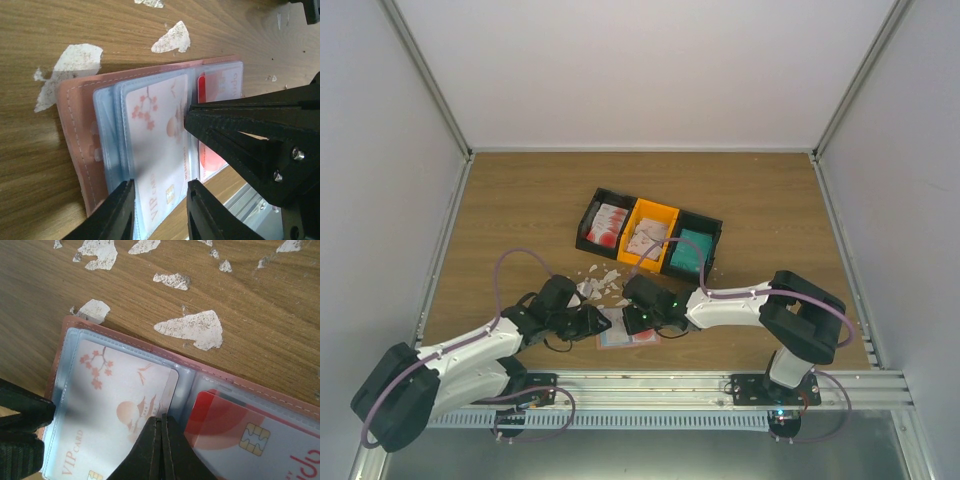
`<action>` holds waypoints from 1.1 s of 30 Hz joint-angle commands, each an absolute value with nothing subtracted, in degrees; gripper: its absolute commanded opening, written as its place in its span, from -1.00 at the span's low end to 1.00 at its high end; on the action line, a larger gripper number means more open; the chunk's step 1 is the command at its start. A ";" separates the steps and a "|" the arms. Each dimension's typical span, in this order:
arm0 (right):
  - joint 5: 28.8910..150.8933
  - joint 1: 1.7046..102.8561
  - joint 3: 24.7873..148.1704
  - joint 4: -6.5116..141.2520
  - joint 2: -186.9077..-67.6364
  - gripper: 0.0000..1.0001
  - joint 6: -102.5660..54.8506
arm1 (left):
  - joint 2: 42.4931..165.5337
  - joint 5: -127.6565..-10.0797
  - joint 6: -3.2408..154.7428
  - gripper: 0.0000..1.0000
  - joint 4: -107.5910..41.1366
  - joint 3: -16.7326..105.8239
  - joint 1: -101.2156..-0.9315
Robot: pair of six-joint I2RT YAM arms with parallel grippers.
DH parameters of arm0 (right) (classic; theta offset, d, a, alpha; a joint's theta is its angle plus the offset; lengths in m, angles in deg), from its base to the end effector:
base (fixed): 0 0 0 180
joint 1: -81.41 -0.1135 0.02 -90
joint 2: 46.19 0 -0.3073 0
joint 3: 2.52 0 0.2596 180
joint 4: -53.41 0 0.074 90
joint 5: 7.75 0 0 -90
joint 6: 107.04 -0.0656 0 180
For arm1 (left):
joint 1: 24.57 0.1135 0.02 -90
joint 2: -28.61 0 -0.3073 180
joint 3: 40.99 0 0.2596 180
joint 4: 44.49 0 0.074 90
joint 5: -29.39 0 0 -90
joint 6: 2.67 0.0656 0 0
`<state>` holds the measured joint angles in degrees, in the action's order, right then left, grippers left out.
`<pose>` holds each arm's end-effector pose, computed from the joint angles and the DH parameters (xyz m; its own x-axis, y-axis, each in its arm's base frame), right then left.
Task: Put the credit cards into the card holder
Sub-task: Turn over the card slot in the card holder.
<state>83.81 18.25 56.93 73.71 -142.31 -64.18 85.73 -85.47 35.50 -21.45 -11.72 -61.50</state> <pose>0.1506 0.3016 0.1470 -0.9162 -0.1877 -0.3540 -0.3338 0.8463 0.4151 0.1169 -0.1223 0.1467 -0.9786 -0.1568 -0.1334 -0.0197 0.7163 -0.6975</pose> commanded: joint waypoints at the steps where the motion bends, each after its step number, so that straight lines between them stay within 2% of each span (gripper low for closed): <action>1: 80.42 17.86 55.19 77.57 -143.05 -0.99 -65.06 | 86.02 -85.92 35.92 -0.40 -23.85 -12.42 -61.77; 7: 80.66 17.85 55.23 77.44 -143.26 -0.99 -65.21 | 87.05 -86.20 35.95 -0.44 -24.09 -12.42 -61.79; 12: 80.09 17.86 54.98 77.94 -143.27 -0.99 -65.60 | 87.54 -85.77 36.01 -0.28 -23.77 -12.42 -61.80; 16: 79.84 17.86 54.87 78.02 -143.24 -0.99 -65.80 | 87.31 -85.59 35.92 -0.25 -23.72 -12.33 -61.79; 24: 80.15 17.86 54.84 77.65 -143.22 -0.99 -65.73 | 88.01 -88.53 35.88 -0.57 -26.88 -13.02 -61.81; 33: 80.30 17.86 54.66 77.30 -143.24 -0.99 -65.64 | 88.01 -88.89 36.09 -0.60 -27.19 -12.83 -61.84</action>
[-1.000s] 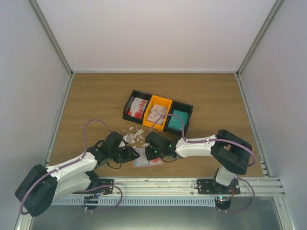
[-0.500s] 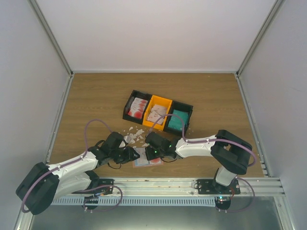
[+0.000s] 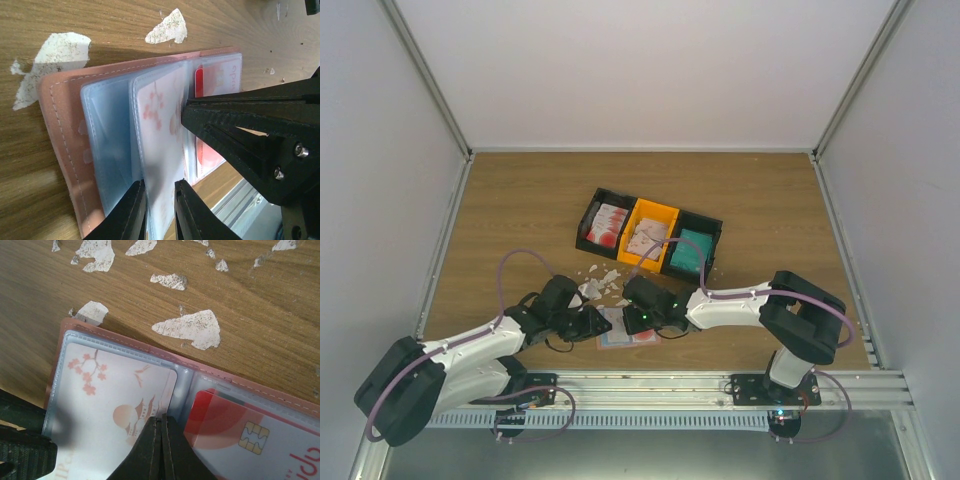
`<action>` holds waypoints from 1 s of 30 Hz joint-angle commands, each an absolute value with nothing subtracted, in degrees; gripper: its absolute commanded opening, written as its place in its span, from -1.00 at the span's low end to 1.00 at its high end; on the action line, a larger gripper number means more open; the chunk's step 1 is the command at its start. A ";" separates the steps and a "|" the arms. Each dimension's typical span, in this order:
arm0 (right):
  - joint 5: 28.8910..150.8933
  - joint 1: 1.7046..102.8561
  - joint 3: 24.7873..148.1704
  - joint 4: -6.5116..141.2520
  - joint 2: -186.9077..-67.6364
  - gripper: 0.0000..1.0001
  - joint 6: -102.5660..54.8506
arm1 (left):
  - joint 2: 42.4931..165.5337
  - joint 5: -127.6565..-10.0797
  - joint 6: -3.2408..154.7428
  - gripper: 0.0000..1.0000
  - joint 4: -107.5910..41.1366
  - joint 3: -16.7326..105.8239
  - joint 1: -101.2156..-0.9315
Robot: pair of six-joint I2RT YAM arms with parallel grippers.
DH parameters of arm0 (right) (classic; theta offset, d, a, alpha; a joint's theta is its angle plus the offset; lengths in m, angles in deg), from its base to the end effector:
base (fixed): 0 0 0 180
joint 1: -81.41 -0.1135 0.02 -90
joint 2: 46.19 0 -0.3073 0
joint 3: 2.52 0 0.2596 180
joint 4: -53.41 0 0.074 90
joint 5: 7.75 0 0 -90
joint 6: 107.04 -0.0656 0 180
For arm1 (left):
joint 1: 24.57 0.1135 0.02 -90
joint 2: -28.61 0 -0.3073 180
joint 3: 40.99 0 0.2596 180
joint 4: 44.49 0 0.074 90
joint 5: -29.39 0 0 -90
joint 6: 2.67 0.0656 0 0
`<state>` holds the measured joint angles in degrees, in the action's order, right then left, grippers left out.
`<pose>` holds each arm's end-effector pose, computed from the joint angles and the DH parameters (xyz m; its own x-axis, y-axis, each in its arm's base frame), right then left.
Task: Put the credit cards into the card holder
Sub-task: Turn over the card slot in the card holder.
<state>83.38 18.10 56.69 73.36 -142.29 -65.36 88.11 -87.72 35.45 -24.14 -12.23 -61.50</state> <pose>0.1500 0.3013 0.1464 -0.9208 -0.1692 -0.3514 -0.3164 0.8508 0.4195 0.1182 -0.1262 0.1426 -0.9847 -0.1359 -0.1088 -0.0180 0.7009 -0.7130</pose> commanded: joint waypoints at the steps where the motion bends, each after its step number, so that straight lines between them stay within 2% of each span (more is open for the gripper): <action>1: 80.36 17.86 54.68 77.17 -143.24 -0.99 -65.67 | 87.91 -88.94 36.09 -0.61 -27.23 -12.85 -61.83; 4: 80.32 17.93 54.53 77.06 -143.01 -0.99 -65.66 | 87.55 -88.30 36.25 -0.59 -26.30 -12.67 -61.84; 7: 80.25 17.95 54.43 77.06 -142.88 -0.99 -65.78 | 86.72 -85.43 36.58 -0.40 -23.06 -11.87 -61.84; 9: 80.27 17.95 54.33 77.03 -142.96 -0.99 -65.82 | 85.81 -84.04 36.88 -0.37 -21.54 -11.41 -61.86; 14: 80.31 17.95 54.22 76.96 -142.97 -0.99 -65.83 | 84.84 -83.83 37.12 -0.59 -20.95 -11.58 -61.78; 30: 80.43 17.95 54.34 76.70 -143.15 -0.99 -65.65 | 86.45 -86.88 37.07 -0.69 -24.69 -12.27 -61.85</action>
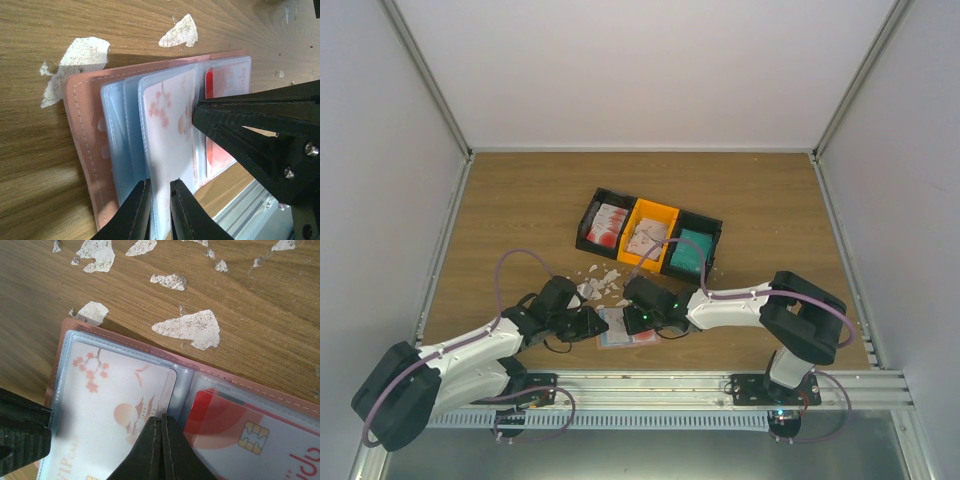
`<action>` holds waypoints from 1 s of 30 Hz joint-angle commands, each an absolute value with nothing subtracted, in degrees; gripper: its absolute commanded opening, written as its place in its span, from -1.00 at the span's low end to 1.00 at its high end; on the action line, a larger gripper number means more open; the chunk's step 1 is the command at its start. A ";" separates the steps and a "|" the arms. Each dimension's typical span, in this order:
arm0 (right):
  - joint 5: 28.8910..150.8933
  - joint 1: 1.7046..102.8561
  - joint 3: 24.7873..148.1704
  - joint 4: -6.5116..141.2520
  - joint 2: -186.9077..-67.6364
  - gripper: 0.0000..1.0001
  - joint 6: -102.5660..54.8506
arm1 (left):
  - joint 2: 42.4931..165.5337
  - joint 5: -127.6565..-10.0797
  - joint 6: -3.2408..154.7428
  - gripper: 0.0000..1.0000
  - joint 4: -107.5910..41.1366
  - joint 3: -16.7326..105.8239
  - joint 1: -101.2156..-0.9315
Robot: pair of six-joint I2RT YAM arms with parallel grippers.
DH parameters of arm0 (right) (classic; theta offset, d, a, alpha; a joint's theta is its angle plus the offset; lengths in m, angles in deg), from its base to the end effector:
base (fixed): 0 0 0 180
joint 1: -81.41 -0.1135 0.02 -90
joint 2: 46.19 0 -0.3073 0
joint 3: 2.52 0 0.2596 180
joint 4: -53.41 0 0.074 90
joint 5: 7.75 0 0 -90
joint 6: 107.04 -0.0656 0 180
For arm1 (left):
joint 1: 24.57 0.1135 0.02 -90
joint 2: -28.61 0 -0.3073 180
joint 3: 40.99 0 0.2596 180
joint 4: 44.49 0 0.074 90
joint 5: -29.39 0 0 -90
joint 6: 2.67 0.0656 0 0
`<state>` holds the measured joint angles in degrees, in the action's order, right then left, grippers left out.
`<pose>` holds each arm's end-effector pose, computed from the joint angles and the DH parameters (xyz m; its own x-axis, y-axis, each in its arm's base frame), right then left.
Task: Put the credit cards into the card holder
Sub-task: Turn over the card slot in the card holder.
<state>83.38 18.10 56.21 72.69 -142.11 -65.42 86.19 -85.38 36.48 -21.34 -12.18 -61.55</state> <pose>0.1496 0.3004 0.1459 -0.9201 -0.1662 -0.3546 -0.3166 0.8486 0.4239 0.1154 -0.1213 0.1428 -0.9807 -0.1430 -0.1336 -0.0125 0.7270 -0.6865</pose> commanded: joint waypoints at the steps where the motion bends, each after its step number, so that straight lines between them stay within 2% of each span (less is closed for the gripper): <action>1: 80.42 17.95 54.34 76.68 -143.18 -0.99 -65.65 | 86.51 -87.37 37.03 -0.69 -25.17 -12.39 -61.84; 15: 80.23 17.95 53.89 75.99 -142.10 -0.99 -65.47 | 87.04 -90.57 36.64 -0.63 -29.17 -12.82 -61.84; 24: 79.18 17.96 53.43 76.02 -140.74 -0.99 -65.82 | 85.09 -91.41 36.82 -0.72 -29.53 -12.62 -61.84; 30: 78.11 17.95 52.55 74.54 -137.73 -0.99 -65.66 | 85.85 -93.15 37.56 -0.69 -30.93 -12.59 -61.84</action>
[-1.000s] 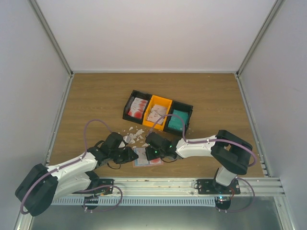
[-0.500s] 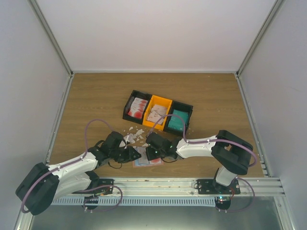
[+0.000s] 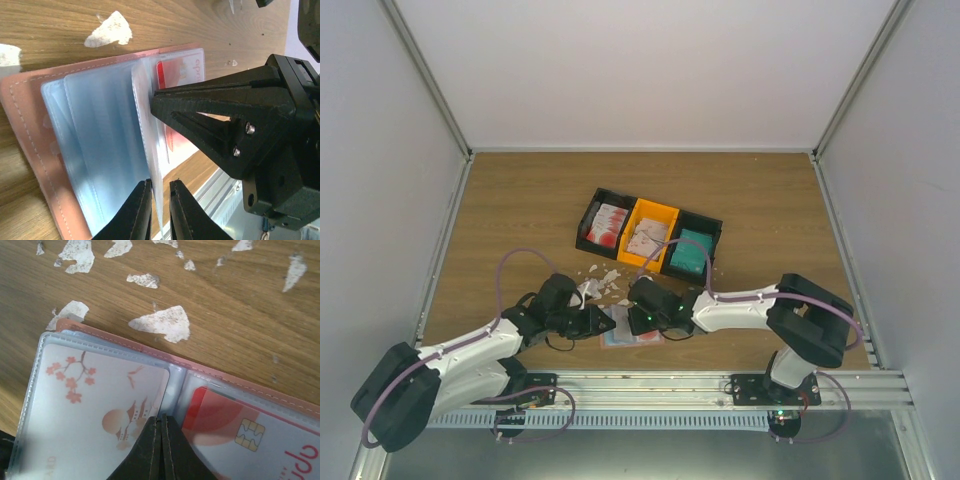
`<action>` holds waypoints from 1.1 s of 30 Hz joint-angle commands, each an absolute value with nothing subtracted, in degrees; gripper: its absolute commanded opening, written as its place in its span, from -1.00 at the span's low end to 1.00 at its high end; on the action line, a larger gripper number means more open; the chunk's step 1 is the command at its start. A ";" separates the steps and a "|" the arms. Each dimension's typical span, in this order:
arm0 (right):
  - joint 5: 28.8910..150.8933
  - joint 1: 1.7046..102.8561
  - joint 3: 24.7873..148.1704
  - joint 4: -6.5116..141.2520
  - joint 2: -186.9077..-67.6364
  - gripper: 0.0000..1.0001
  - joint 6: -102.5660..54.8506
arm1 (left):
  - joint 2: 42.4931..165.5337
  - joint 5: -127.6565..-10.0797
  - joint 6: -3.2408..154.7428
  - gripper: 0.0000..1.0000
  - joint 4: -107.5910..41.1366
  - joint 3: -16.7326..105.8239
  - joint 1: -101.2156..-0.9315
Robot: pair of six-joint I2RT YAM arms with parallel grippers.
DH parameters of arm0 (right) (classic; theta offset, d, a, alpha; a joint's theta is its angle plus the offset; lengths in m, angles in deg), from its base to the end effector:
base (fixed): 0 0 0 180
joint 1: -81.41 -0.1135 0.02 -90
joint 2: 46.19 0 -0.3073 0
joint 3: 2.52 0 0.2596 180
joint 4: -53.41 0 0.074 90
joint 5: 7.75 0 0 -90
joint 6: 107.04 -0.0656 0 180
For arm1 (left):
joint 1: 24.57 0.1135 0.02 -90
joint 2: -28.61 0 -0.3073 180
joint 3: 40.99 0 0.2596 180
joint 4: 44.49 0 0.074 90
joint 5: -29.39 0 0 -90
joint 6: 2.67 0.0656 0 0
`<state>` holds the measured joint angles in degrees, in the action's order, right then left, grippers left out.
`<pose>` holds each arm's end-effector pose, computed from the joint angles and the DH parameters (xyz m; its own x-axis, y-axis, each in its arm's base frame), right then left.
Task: Put the credit cards into the card holder
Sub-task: Turn over the card slot in the card holder.
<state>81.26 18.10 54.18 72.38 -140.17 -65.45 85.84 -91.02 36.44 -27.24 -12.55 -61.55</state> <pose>0.1472 0.2903 0.1468 -0.9128 -0.1508 -0.3795 -0.3108 0.8594 0.4060 0.1173 -0.1299 0.1529 -0.9831 -0.0974 -0.1552 0.0581 0.6372 -0.7685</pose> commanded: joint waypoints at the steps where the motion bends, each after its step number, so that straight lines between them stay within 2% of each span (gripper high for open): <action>1: 77.81 17.95 52.44 74.11 -136.68 -0.99 -65.42 | 86.23 -93.66 37.77 -0.67 -30.95 -12.53 -61.84; 14: 70.76 17.95 50.47 75.13 -123.85 -0.85 -66.95 | 92.67 -96.88 40.25 -0.47 -35.12 -8.80 -62.65; 19: 63.90 18.43 49.71 80.91 -118.12 -0.70 -69.01 | 94.85 -98.22 39.93 -0.32 -38.42 -6.79 -64.34; 23: 61.37 20.90 49.60 85.00 -113.43 -0.52 -68.50 | 99.22 -98.39 40.03 -0.12 -41.07 -4.36 -66.67; 28: 65.43 27.90 49.25 85.76 -108.90 -0.36 -61.84 | 107.12 -95.04 40.02 0.09 -44.75 -0.85 -69.36; 33: 74.04 36.53 50.48 85.34 -106.35 -0.12 -52.98 | 113.83 -94.14 41.77 0.17 -47.20 2.85 -70.54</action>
<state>68.38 31.56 50.05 84.49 -108.21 -61.07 110.25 -96.11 39.67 -41.47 -0.05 -69.63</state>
